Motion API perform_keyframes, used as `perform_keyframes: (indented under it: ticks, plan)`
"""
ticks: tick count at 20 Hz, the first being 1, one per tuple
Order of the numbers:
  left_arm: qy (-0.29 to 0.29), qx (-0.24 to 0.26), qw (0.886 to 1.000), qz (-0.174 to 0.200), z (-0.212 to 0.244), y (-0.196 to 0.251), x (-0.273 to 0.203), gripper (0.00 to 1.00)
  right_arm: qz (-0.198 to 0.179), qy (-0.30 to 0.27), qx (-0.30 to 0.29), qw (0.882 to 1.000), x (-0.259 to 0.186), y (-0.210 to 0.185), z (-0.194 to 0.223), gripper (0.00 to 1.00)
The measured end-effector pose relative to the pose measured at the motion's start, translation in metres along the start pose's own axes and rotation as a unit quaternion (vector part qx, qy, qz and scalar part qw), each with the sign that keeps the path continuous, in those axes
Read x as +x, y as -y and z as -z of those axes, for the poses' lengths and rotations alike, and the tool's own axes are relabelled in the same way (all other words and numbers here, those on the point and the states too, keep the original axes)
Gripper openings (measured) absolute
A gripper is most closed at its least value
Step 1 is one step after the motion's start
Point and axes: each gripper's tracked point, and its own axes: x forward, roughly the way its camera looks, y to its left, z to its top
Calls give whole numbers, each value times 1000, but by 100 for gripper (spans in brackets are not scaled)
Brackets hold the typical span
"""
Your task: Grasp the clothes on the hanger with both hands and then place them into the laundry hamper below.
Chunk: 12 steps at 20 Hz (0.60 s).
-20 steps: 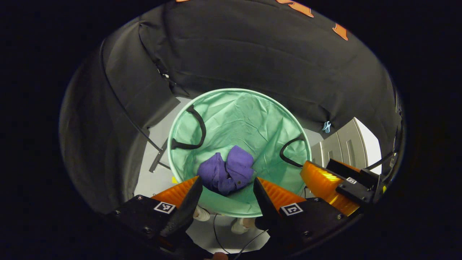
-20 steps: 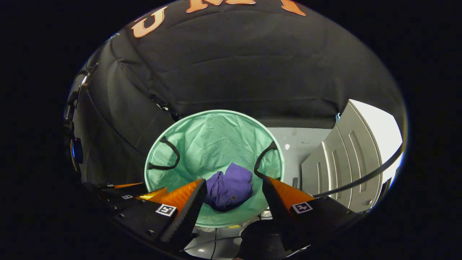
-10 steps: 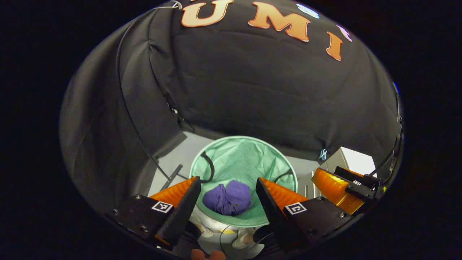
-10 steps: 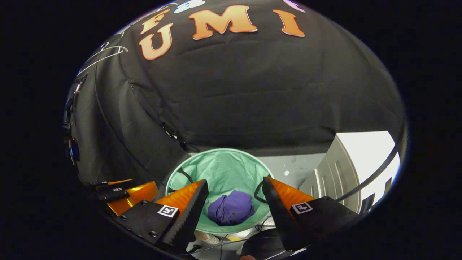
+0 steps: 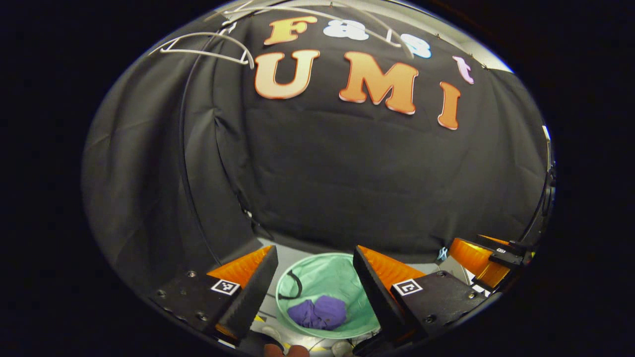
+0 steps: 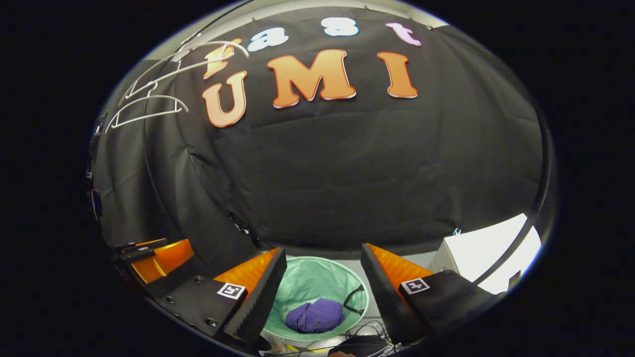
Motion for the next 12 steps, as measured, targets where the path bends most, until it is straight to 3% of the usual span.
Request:
perform_keyframes:
  ticks: [10, 11, 12]
  plan:
    - [113, 11, 993, 17, -62, 7, -45, 95, 21, 87, 5, 996, -48, 21, -52, 98]
    - [114, 9, 993, 18, -60, 7, -49, 94, 21, 91, 5, 996, -51, 23, -53, 94]
    - [115, 6, 993, 18, -61, 7, -50, 96, 20, 95, 6, 995, -53, 23, -56, 98]
